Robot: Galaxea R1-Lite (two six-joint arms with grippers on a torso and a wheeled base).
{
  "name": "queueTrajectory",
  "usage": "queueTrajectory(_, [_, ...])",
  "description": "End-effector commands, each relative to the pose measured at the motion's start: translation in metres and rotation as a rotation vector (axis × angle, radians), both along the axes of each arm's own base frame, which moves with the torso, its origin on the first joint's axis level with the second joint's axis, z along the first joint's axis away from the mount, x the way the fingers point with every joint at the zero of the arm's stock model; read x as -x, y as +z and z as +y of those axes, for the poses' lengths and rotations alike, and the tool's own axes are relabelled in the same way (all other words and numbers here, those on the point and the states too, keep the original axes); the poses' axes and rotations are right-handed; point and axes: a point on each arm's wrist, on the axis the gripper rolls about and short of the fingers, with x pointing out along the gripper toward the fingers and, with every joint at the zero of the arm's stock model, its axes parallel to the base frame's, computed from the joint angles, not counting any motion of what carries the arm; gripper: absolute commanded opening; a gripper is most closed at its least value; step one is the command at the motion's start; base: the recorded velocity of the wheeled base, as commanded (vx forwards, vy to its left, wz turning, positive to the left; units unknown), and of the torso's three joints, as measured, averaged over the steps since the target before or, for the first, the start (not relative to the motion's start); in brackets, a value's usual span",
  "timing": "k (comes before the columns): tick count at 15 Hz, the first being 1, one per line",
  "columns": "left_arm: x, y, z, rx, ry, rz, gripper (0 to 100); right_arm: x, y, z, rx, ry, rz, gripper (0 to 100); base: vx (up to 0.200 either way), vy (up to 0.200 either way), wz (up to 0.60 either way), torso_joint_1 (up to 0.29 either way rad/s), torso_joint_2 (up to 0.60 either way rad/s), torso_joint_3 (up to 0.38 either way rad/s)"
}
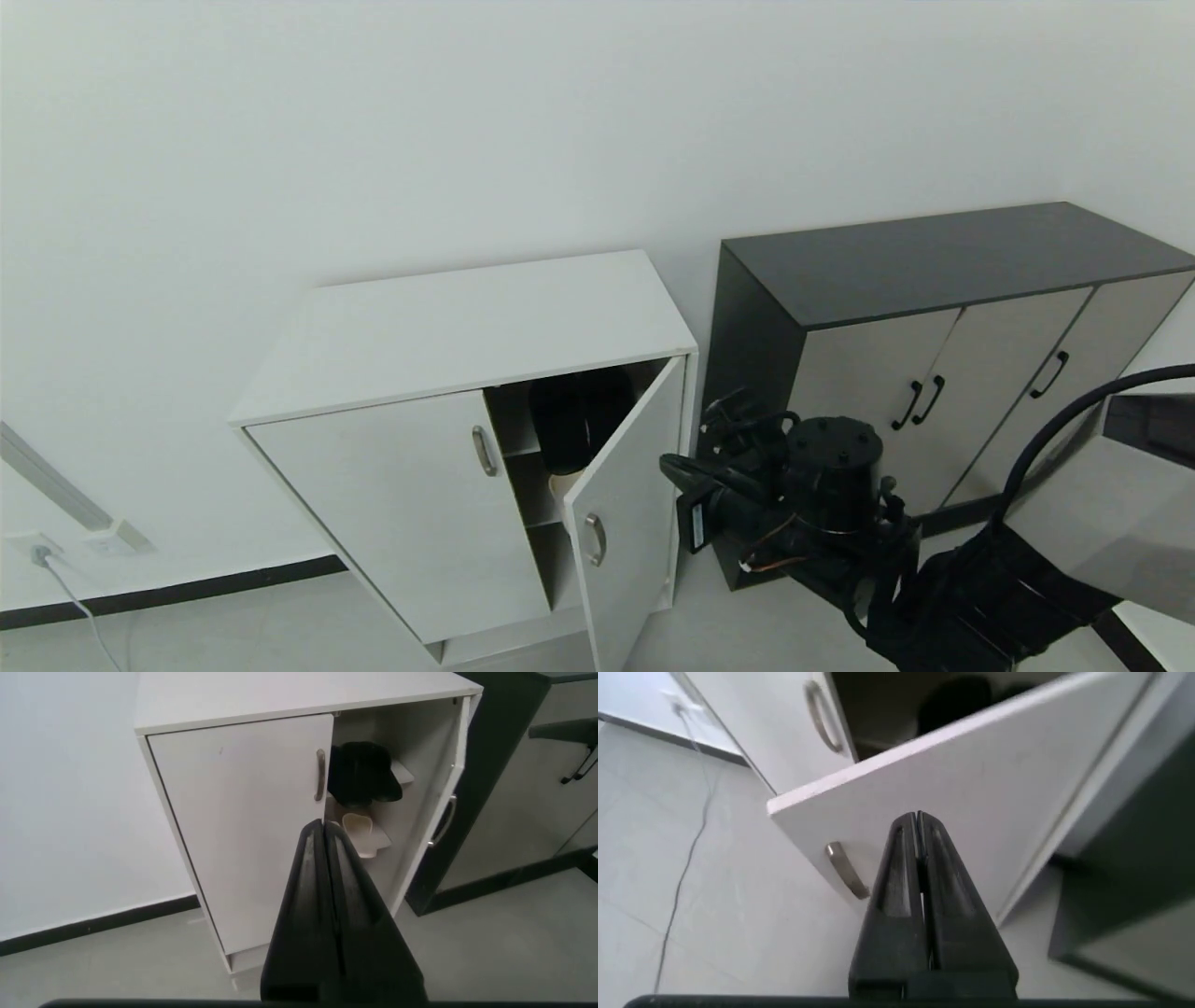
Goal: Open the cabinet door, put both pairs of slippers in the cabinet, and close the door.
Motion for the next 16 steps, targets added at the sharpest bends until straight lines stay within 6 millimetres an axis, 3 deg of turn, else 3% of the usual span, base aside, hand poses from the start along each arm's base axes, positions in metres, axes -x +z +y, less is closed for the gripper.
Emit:
queueTrajectory(1, [0.0,0.0,0.0,0.002,0.0,0.0,0,0.0,-0.012,-0.007,0.032,0.004,-0.012,0,0.0,0.0,0.0,0.0,0.0,0.0])
queueTrajectory(4, [0.0,0.0,0.0,0.002,0.0,0.0,0,0.003,-0.014,-0.013,0.076,0.006,-0.054,0,0.0,0.0,0.0,0.0,0.0,0.0])
queueTrajectory(5, [0.0,0.0,0.0,0.002,0.0,0.0,0,0.004,-0.007,-0.012,0.073,-0.003,-0.065,0,0.0,0.0,0.0,0.0,0.0,0.0])
queueTrajectory(9, [0.0,0.0,0.0,0.002,0.0,0.0,0,0.02,0.064,-0.015,0.048,-0.074,0.224,0,0.0,0.0,0.0,0.0,0.0,0.0])
queueTrajectory(10, [0.0,0.0,0.0,0.002,0.0,0.0,0,0.021,0.068,-0.018,0.041,-0.076,0.213,0,0.0,0.0,0.0,0.0,0.0,0.0])
queueTrajectory(14, [0.0,0.0,0.0,0.002,0.0,0.0,0,0.021,0.046,-0.023,0.067,-0.041,0.067,0,0.0,0.0,0.0,0.0,0.0,0.0])
queueTrajectory(16, [0.0,0.0,0.0,0.002,0.0,0.0,0,0.02,0.044,-0.023,0.063,-0.04,0.062,0,0.0,0.0,0.6,0.002,0.0,-0.002])
